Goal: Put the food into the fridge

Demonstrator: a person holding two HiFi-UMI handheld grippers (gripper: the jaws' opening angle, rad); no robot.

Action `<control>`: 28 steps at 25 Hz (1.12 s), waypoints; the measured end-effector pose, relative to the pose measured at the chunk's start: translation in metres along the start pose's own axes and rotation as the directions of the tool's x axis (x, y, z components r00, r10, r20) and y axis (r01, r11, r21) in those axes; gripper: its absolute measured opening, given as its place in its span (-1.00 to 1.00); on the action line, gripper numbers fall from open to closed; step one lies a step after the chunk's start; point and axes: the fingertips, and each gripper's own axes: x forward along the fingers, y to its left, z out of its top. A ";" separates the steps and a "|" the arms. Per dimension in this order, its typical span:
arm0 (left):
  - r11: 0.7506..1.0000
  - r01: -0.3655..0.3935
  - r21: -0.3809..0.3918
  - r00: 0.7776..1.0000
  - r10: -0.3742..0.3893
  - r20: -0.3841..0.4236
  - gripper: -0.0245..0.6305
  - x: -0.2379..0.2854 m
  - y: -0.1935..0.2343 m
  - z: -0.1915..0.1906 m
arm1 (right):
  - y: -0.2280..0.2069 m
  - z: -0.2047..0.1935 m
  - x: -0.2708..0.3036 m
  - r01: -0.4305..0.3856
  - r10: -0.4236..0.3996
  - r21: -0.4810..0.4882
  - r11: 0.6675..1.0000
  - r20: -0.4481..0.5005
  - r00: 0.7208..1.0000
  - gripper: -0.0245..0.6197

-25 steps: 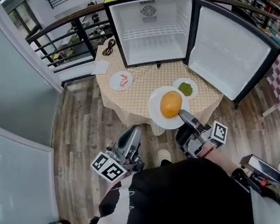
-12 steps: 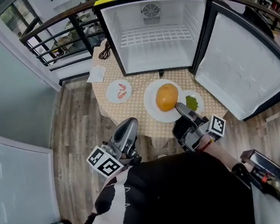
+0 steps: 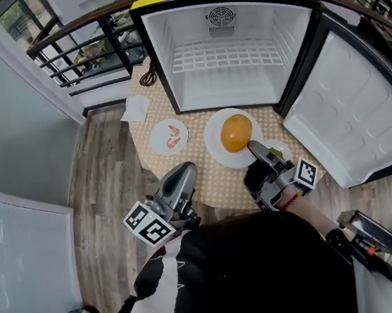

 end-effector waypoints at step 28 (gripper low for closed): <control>0.982 0.126 -0.143 0.960 -0.157 -0.233 -0.86 0.066 0.133 -0.035 | -0.090 0.064 0.093 0.119 -0.107 -0.037 0.992 0.229 0.968 -0.82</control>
